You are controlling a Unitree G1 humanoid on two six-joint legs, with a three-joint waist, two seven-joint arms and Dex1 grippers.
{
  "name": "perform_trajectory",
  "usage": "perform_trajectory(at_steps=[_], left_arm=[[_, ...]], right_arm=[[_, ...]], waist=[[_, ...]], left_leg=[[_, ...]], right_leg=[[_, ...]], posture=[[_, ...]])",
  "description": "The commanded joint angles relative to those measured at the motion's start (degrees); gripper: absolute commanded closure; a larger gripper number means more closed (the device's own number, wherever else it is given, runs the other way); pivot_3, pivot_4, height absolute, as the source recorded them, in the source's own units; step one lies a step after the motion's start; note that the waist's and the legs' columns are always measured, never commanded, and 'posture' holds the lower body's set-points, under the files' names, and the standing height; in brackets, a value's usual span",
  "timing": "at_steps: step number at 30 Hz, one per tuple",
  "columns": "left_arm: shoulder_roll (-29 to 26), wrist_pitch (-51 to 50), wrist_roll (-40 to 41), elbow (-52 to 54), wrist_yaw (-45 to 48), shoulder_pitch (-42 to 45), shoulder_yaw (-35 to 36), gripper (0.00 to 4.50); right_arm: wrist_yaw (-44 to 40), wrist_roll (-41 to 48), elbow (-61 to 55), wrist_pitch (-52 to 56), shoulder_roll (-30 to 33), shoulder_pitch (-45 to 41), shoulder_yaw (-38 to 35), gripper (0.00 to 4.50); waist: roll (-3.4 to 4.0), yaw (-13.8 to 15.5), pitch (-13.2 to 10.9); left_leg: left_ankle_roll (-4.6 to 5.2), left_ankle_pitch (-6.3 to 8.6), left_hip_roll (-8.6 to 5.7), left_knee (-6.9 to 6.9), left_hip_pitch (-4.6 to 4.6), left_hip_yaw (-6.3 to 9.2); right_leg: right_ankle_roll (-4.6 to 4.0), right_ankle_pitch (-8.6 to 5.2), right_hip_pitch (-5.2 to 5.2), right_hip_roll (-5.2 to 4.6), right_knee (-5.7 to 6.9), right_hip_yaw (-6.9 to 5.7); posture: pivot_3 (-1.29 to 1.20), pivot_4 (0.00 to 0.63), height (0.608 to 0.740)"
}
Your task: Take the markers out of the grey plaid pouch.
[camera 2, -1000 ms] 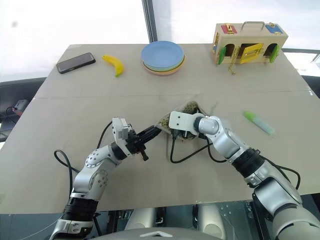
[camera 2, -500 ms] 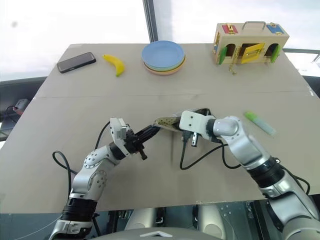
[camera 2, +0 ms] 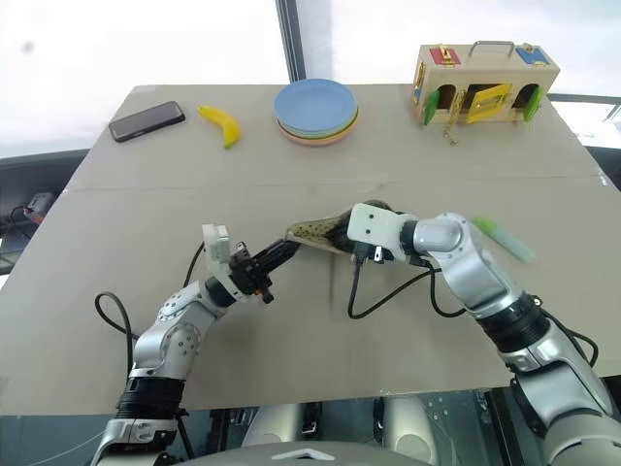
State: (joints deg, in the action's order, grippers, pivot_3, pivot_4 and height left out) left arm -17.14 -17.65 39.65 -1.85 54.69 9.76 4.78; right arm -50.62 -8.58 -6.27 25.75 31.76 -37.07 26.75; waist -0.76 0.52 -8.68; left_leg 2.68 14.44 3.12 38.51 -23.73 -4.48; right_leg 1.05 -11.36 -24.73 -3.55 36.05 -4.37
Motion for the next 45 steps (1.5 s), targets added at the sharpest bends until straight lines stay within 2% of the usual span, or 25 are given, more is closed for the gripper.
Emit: perform_trajectory(at_steps=[1,3,6,10,14,18,22,25,30,35,38,41,45], left_arm=[[0.0,-5.1,5.3,0.4,0.5,0.7,2.6,4.50],[-0.7,-14.0,13.2,1.6,1.0,0.3,4.1,4.50],[-1.8,-28.3,27.2,3.7,-1.2,-0.3,7.1,4.50],[-3.1,-37.0,35.1,3.8,-4.2,-1.2,9.6,4.50],[-3.2,-39.9,36.9,2.3,-6.7,-1.5,10.8,4.50],[-3.4,-36.4,29.9,1.0,-5.1,-2.9,8.9,4.50],[-2.7,-34.9,27.7,0.9,-4.2,-3.4,8.8,4.50],[-2.0,-35.0,27.4,1.9,-4.4,-4.0,8.9,4.50],[-1.5,-35.3,27.1,4.1,-4.7,-5.4,8.5,4.50],[-0.9,-35.5,27.2,6.1,-5.1,-6.0,7.9,4.50],[-0.4,-34.8,27.2,6.7,-6.1,-5.7,8.3,4.50],[-0.2,-32.6,25.5,7.3,-6.1,-5.8,8.6,4.50],[0.8,-27.0,21.0,7.6,-5.8,-5.8,8.8,4.50]], right_arm=[[-1.5,-1.4,0.6,-0.4,-0.2,-2.4,0.9,2.25],[-5.6,0.2,-2.3,4.1,1.0,-3.9,0.6,2.25],[-12.6,3.2,-10.5,14.7,6.1,-5.8,-0.8,2.25],[-16.6,8.6,-19.1,27.6,9.8,-9.9,-2.5,2.25],[-17.2,10.9,-22.6,31.1,11.6,-12.0,-1.1,2.25],[-13.7,7.0,-18.8,24.4,9.0,-10.0,6.2,2.25],[-11.7,5.5,-15.5,19.0,6.0,-8.4,9.1,2.25],[-7.4,1.2,-10.4,10.9,3.4,-7.9,11.0,2.25],[-1.9,-4.7,-2.5,3.3,-0.9,-8.1,12.8,2.25],[-1.4,-10.2,6.9,-0.8,-4.4,-6.5,16.7,2.25],[-3.4,-10.5,8.5,0.1,-4.8,-5.5,16.1,3.07],[-4.7,-8.4,4.9,1.6,-4.0,-4.8,12.1,4.47],[-8.9,-2.2,-3.9,5.8,-1.3,-3.0,4.8,4.47]], waist=[[0.00,0.0,0.0],[0.00,0.0,0.0],[0.01,0.1,-0.1],[0.02,0.0,-0.1],[0.01,-0.1,-0.1],[0.01,-0.4,0.0],[0.01,-0.8,0.0],[-0.02,-1.0,0.0],[-0.04,-1.2,0.0],[-0.07,-1.4,0.1],[-0.11,-1.4,0.1],[-0.09,-1.4,0.1],[-0.06,-1.1,0.1]], left_leg=[[0.00,0.00,0.00,0.00,-0.01,0.01],[0.00,0.00,0.00,-0.01,-0.02,0.01],[0.00,0.00,0.04,-0.01,-0.06,0.06],[0.00,0.01,0.08,-0.01,-0.06,0.11],[-0.01,0.01,0.06,-0.02,0.00,0.17],[-0.02,-0.01,-0.02,-0.01,0.01,0.14],[-0.06,-0.03,-0.05,-0.01,-0.02,0.11],[-0.07,-0.04,-0.06,0.00,0.00,0.10],[-0.10,-0.05,-0.05,0.02,0.02,0.10],[-0.19,-0.11,-0.02,0.01,0.15,0.07],[-0.25,-0.14,0.01,0.00,0.51,0.02],[-0.35,-0.09,0.15,-0.03,1.05,0.08],[-0.54,0.00,0.13,-0.02,0.96,0.11]], right_leg=[[0.00,0.00,0.00,0.00,0.00,-0.01],[-0.04,0.03,0.00,0.00,0.00,0.00],[-0.06,0.05,-0.02,-0.02,0.01,-0.01],[-0.02,0.02,-0.01,-0.10,-0.01,-0.03],[-0.15,-0.18,0.00,-0.07,0.01,-0.11],[-0.17,-0.17,0.02,-0.07,0.03,-0.09],[-0.30,-0.08,-0.01,-0.07,0.03,-0.05],[-0.29,-0.09,0.02,-0.07,0.04,-0.05],[-0.21,-0.14,0.02,-0.07,0.07,-0.04],[-0.23,-0.13,0.03,-0.03,0.25,0.03],[-0.12,-0.22,0.28,-0.03,0.39,0.09],[-0.12,-0.25,0.67,-0.11,0.40,0.05],[-0.12,-0.25,0.60,-0.25,0.40,0.00]], posture=[[0.00,0.150,0.740],[0.00,0.150,0.740],[0.00,0.150,0.740],[0.00,0.150,0.740],[0.00,0.150,0.740],[0.00,0.150,0.740],[0.00,0.150,0.740],[0.00,0.150,0.740],[0.00,0.150,0.740],[0.00,0.150,0.740],[0.00,0.150,0.740],[0.00,0.150,0.740],[0.00,0.150,0.740]])
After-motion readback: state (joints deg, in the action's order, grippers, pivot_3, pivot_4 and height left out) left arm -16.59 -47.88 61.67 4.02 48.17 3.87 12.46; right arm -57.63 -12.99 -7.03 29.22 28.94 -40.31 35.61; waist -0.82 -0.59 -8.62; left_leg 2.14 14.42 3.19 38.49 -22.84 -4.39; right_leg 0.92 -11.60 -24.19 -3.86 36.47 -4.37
